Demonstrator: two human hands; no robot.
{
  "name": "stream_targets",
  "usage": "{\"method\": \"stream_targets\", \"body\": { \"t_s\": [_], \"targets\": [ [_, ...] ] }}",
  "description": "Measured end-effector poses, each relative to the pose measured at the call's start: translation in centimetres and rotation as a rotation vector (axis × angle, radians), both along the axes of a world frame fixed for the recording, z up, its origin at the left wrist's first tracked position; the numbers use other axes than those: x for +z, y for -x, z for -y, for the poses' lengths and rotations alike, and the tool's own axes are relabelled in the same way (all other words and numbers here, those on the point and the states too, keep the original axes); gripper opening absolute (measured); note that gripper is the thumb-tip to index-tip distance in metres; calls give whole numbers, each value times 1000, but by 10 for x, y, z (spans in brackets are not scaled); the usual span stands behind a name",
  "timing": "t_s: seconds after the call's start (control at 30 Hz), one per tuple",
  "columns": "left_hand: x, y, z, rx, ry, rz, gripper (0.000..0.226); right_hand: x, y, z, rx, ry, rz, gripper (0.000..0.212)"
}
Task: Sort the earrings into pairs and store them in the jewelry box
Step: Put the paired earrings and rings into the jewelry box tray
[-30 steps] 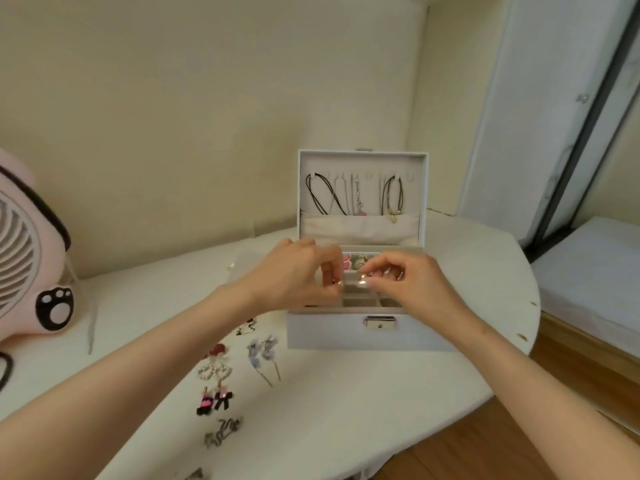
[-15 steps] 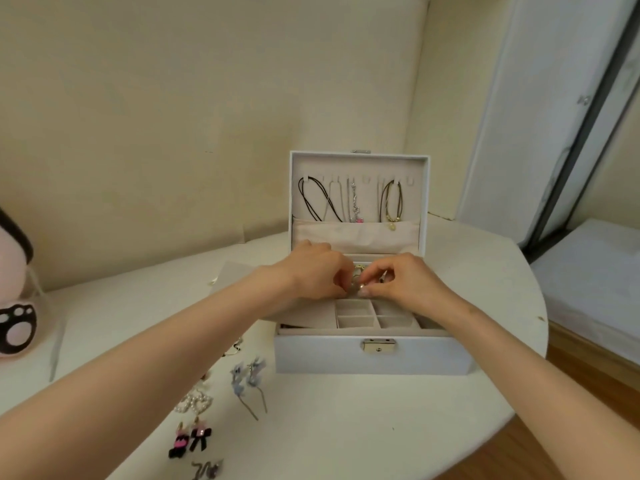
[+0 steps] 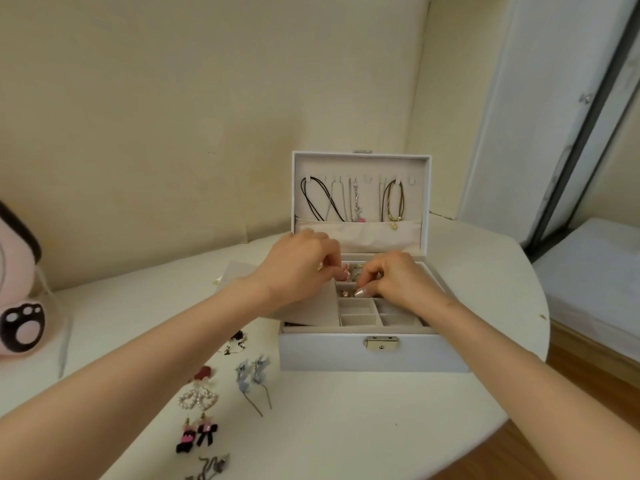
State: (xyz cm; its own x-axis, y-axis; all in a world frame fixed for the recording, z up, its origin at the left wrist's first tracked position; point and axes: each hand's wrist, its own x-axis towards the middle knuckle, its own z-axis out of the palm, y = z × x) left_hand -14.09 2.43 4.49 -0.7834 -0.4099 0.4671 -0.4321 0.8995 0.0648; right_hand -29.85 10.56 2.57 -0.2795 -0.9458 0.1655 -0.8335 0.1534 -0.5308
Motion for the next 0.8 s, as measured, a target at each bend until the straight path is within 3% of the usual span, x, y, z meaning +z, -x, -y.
{"method": "stream_targets", "body": {
  "t_s": [0.23, 0.4, 0.53, 0.67, 0.8],
  "targets": [
    [3, -44, -12, -17, 42, -70, 9, 0, -8, 1, -57, -19, -79, 9],
    [3, -74, -32, -42, 3, -68, 7, 2, -21, -17, -68, 181, -36, 2],
    [2, -101, -56, -62, -40, -29, 5, 6, -57, -47, 89, 316, 38, 7],
    [-3, -131, -80, -40, -98, 70, 16, -2, -101, -78, 323, 242, 26, 7],
    [-11, -164, -93, 36, -224, 296, 16, -19, -134, -98, 428, 208, 23, 9]
  ]
}}
